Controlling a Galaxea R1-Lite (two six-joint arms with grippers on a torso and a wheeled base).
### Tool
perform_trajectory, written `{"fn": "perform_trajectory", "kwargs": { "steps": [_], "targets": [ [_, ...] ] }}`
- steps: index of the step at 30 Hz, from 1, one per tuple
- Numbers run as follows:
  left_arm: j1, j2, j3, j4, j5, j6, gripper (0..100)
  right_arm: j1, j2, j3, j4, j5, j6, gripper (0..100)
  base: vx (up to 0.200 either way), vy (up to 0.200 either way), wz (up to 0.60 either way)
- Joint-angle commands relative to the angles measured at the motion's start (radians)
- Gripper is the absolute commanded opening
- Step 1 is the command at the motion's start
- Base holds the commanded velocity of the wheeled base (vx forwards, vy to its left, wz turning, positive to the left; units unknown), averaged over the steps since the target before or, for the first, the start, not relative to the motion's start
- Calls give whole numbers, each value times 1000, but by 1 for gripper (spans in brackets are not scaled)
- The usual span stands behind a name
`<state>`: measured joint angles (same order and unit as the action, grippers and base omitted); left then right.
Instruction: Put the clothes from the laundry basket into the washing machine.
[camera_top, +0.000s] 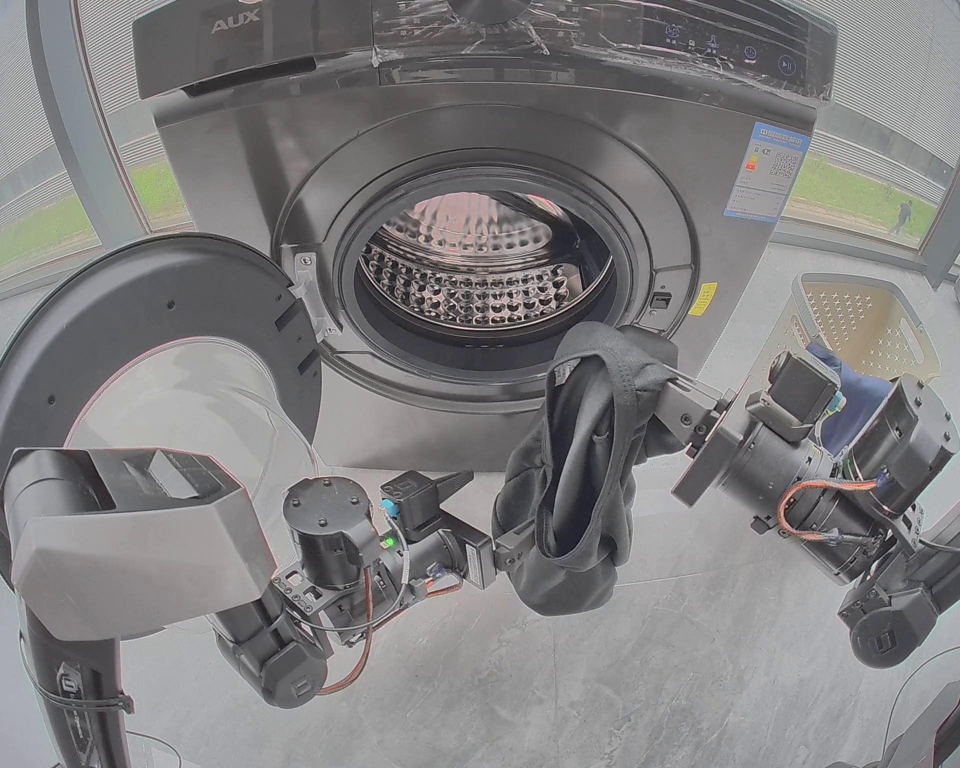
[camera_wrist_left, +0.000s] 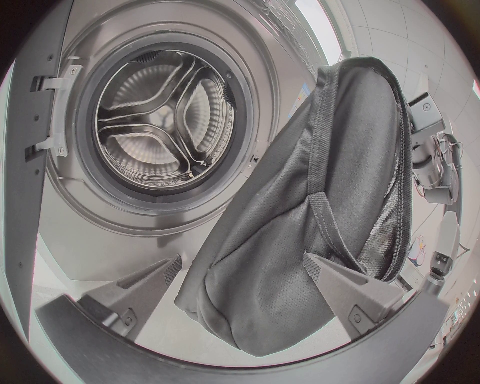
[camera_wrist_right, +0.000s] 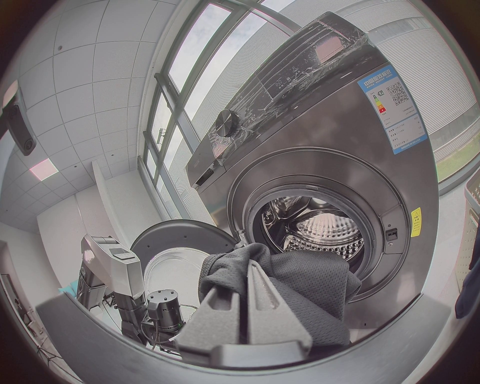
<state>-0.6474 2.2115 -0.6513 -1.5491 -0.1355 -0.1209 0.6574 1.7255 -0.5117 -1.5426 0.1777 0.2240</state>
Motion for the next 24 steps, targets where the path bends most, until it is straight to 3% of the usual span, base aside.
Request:
{"fn": "perform_trajectory", "kwargs": {
  "steps": [1,9,14,18,19,24],
  "targets": [
    [-15,8,1,0,-13,1,100,4,8,-1,-1,0,0,0,0,0,0],
    [-47,27,-5,0,-26,1,100,-4,19,2,-1,0,1,0,0,0,0],
    [-40,40,-8,0,-55,43,100,-4,26,5,-1,2,1,0,0,0,0],
    [-38,50,-30,0,-52,46,100,-4,32,5,-1,2,1,0,0,0,0],
    [-37,53,-34,0,-50,46,0,-4,34,5,-1,0,1,0,0,0,0],
    [-37,56,-77,0,-45,44,0,-4,35,9,-1,2,1,0,0,0,0]
  ]
}}
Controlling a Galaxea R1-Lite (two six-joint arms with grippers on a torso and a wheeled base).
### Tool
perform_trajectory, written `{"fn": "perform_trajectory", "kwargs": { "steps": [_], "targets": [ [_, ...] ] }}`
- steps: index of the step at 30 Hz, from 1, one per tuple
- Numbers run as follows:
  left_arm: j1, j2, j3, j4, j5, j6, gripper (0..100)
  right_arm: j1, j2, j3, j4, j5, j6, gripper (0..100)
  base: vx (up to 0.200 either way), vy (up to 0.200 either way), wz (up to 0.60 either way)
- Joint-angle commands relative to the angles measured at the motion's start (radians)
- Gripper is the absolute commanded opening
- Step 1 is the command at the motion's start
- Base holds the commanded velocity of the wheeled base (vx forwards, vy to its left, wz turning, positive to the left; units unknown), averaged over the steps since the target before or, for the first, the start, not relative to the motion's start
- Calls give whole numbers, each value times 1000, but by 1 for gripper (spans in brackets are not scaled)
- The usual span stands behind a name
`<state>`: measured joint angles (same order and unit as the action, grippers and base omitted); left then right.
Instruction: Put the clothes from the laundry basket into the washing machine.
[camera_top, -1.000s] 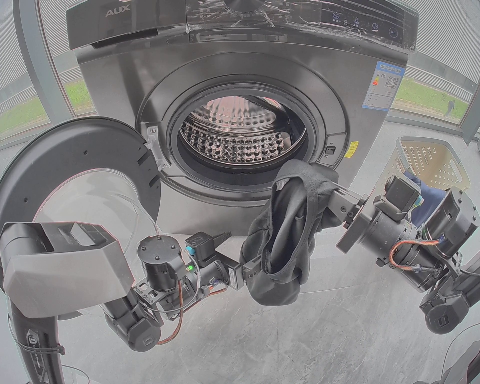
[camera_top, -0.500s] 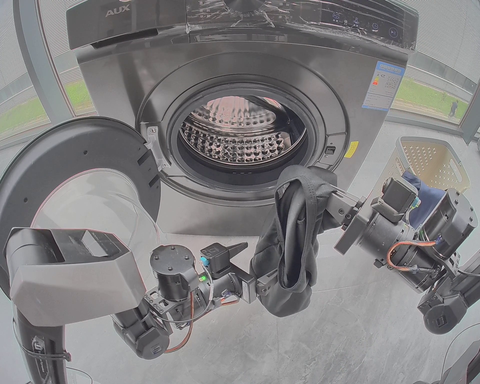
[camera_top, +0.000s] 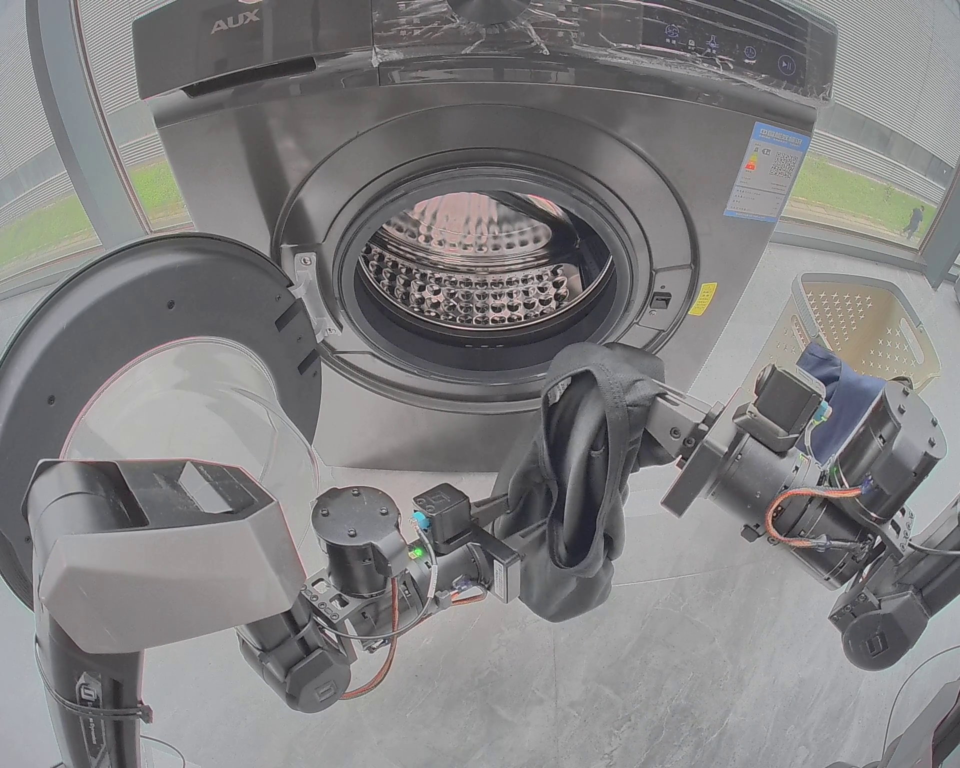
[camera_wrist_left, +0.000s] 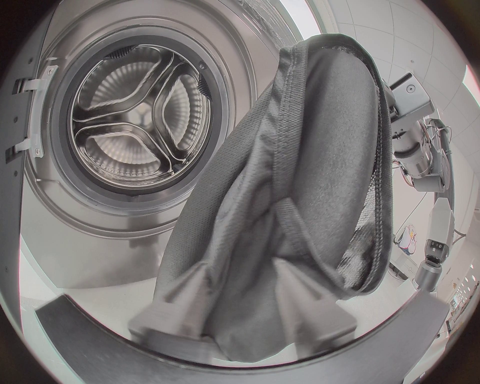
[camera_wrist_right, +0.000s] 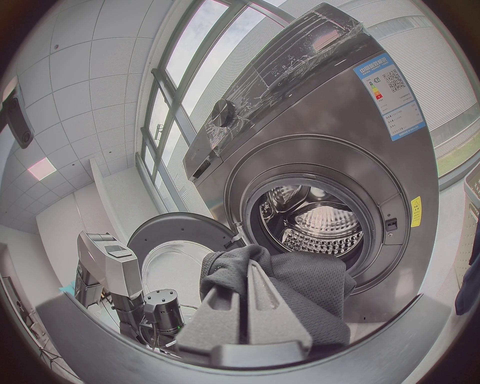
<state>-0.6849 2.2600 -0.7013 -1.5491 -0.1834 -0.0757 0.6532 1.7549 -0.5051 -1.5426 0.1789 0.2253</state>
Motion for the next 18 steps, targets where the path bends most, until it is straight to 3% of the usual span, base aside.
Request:
{"fn": "perform_trajectory", "kwargs": {
  "steps": [1,9,18],
  "targets": [
    [2,7,-34,0,4,-2,0,0,6,2,-1,1,0,0,0,0,0],
    [48,-66,-3,-2,25,-2,0,-21,11,3,-1,1,0,0,0,0,0],
    [137,-243,166,0,45,-1,0,-66,28,-4,-1,1,-1,0,0,0,0]
  ]
}}
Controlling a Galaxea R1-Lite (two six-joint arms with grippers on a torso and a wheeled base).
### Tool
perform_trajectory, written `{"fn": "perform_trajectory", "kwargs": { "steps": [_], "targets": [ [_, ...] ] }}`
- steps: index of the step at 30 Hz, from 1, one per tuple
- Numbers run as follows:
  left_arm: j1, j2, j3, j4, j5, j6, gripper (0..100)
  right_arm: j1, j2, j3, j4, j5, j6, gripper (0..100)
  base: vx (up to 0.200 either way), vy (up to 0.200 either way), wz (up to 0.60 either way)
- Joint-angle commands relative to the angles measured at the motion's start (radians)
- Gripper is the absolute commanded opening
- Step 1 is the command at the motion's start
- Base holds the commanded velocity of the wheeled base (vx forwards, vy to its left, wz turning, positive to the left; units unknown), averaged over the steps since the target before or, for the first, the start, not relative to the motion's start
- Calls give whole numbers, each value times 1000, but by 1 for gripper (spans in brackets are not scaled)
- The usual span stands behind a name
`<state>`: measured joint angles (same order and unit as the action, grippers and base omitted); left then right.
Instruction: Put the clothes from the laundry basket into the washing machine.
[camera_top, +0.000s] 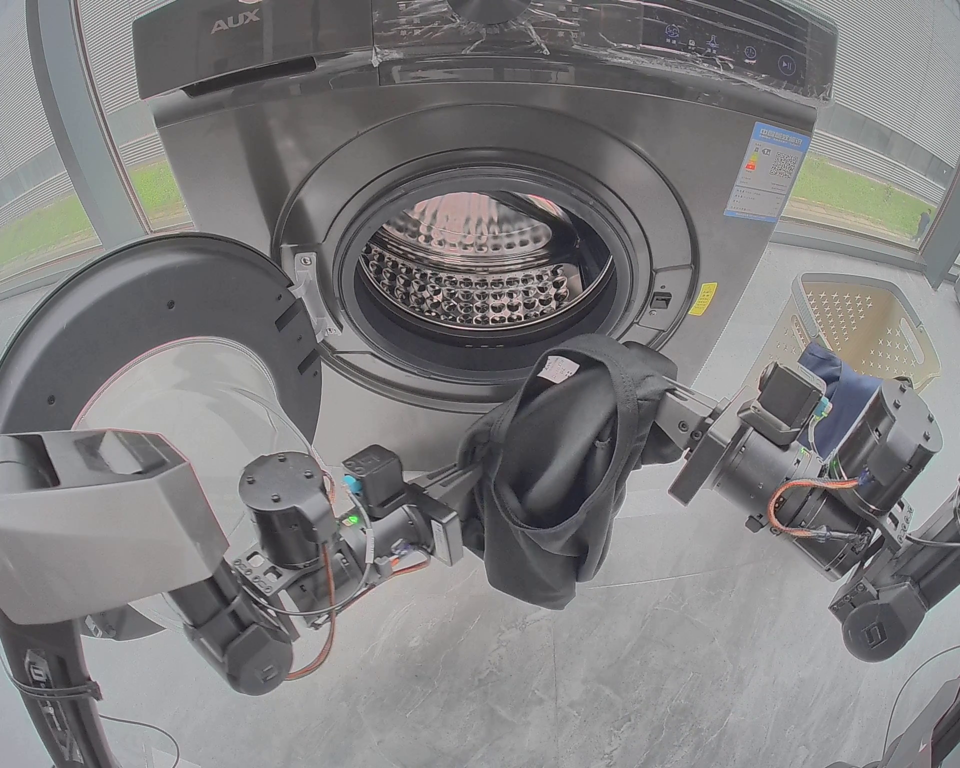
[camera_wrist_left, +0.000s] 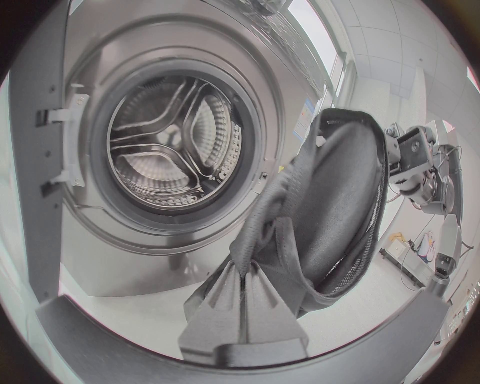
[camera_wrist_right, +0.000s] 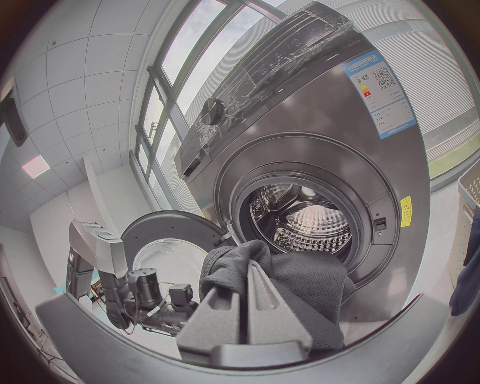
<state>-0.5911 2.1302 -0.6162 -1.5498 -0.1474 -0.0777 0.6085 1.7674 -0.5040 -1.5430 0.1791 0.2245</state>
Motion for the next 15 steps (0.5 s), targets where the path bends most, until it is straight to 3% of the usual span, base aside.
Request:
{"fn": "perform_trajectory", "kwargs": {
  "steps": [1,5,15],
  "targets": [
    [47,-133,99,0,19,1,0,-21,15,-5,0,0,-1,0,0,0,0],
    [48,-204,161,0,52,1,0,-21,20,-8,0,-1,-2,0,0,0,0],
    [96,-339,219,2,55,-1,0,-9,43,-8,0,-17,-2,0,0,0,0]
  ]
}}
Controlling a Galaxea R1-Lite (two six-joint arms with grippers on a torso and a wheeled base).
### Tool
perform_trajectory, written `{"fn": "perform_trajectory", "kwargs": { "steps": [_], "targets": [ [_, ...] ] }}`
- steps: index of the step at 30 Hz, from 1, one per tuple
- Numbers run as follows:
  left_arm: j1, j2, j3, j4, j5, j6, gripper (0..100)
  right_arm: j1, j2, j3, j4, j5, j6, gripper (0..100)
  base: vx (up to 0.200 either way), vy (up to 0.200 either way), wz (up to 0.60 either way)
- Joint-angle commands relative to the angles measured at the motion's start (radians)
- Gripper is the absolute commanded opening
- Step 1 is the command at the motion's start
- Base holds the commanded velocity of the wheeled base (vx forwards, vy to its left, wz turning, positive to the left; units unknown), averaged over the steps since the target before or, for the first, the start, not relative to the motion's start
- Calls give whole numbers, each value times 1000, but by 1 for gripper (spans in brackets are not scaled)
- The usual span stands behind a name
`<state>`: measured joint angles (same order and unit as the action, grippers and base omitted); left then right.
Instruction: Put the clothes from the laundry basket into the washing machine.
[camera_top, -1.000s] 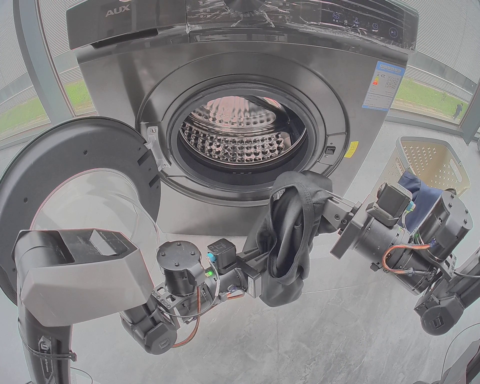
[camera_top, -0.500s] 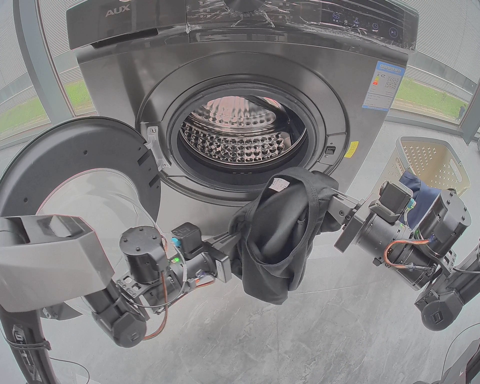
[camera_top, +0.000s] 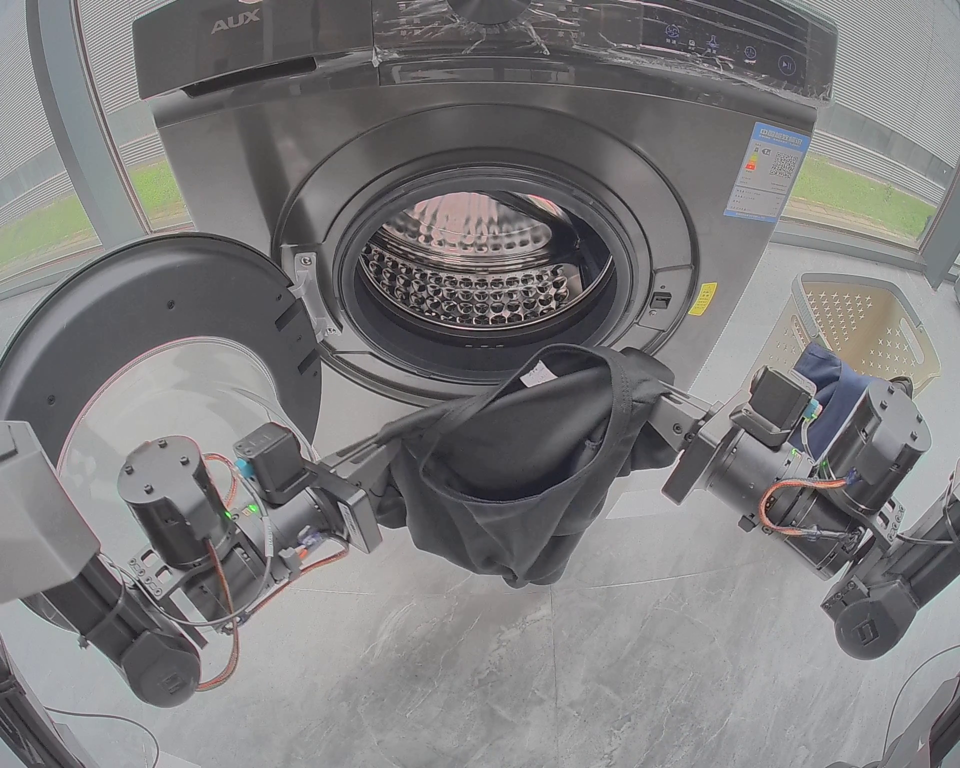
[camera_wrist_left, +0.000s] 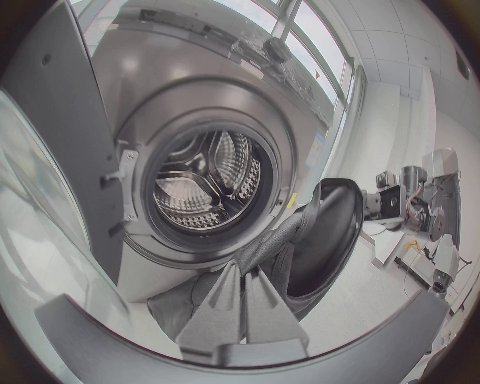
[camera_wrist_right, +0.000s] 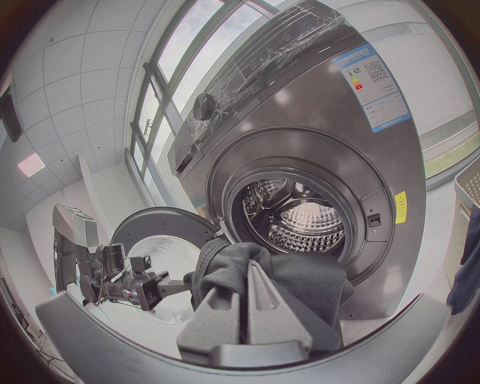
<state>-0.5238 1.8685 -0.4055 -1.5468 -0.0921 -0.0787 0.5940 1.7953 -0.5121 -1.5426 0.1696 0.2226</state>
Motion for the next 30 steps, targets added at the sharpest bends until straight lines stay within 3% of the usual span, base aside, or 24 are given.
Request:
{"fn": "perform_trajectory", "kwargs": {
  "steps": [1,23,30],
  "targets": [
    [39,-81,5,-1,0,-1,0,7,19,-2,-1,-13,0,0,0,0,0],
    [77,-164,-107,1,3,-15,0,-28,52,41,-1,-15,0,0,0,0,0],
    [81,-166,-128,1,26,-16,0,-28,59,83,-1,-13,-8,0,0,0,0]
  ]
}}
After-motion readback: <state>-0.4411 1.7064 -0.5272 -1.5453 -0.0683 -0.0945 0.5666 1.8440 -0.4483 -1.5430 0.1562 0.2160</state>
